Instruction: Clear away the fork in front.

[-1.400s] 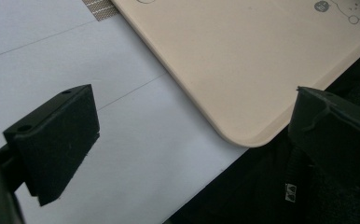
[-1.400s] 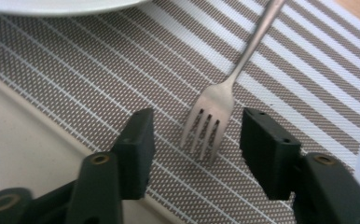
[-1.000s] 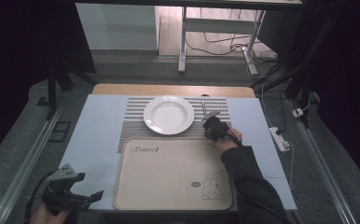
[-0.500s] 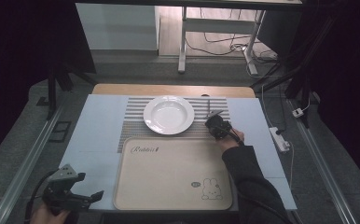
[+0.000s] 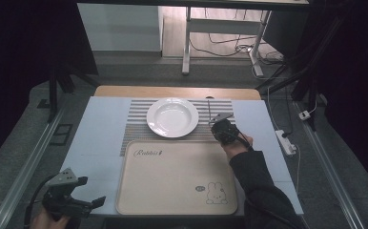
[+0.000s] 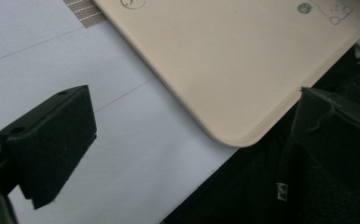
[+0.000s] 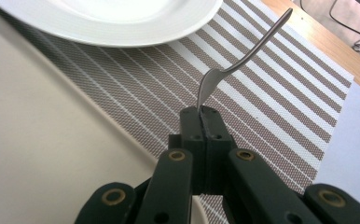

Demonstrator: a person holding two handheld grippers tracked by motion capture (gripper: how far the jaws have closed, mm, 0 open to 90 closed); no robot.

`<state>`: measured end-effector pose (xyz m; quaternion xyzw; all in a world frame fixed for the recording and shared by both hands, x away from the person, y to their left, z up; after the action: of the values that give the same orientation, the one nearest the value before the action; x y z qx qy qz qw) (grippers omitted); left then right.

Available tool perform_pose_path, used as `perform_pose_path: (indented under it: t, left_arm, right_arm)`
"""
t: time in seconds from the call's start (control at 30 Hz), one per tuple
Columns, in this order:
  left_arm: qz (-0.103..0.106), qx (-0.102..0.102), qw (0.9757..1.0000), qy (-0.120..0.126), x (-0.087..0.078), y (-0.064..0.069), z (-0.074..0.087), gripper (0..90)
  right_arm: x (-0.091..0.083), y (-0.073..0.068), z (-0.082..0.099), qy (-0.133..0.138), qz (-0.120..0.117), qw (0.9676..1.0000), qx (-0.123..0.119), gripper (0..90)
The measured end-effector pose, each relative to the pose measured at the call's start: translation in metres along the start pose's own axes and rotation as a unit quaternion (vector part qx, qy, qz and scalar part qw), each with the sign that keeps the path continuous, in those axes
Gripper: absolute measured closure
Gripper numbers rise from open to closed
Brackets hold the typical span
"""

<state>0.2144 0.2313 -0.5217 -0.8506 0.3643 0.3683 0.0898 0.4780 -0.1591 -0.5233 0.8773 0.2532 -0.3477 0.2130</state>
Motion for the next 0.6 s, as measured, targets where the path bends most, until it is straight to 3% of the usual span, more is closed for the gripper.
perform_pose_path:
  t: [0.2, 0.37, 0.6]
  left_arm:
    - [0.011, 0.011, 0.9997, 0.019, 0.000, 0.001, -0.005, 0.0]
    - [0.018, 0.025, 0.9994, 0.016, 0.004, 0.004, -0.009, 0.0]
    - [0.027, 0.041, 0.9983, 0.031, 0.009, 0.005, -0.017, 0.0]
  right_arm:
    - [-0.018, 0.001, 0.006, 0.007, -0.020, 0.9997, 0.015, 90.0]
    - [-0.035, 0.001, 0.013, 0.013, -0.047, 0.9983, 0.033, 90.0]
    - [-0.058, -0.006, 0.023, 0.021, -0.073, 0.9964, 0.038, 90.0]
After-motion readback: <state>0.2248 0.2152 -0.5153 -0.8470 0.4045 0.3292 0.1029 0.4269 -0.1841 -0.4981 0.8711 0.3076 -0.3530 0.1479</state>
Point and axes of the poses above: each handheld gripper's, and its own axes: x roughly forward along the jaws, z roughly out of its underside, y roughly to its right, the point moved 7 cm from there along x, roughly forward along the jaws, and after that the axes turned 9 degrees about x, right-handed, at the moved point
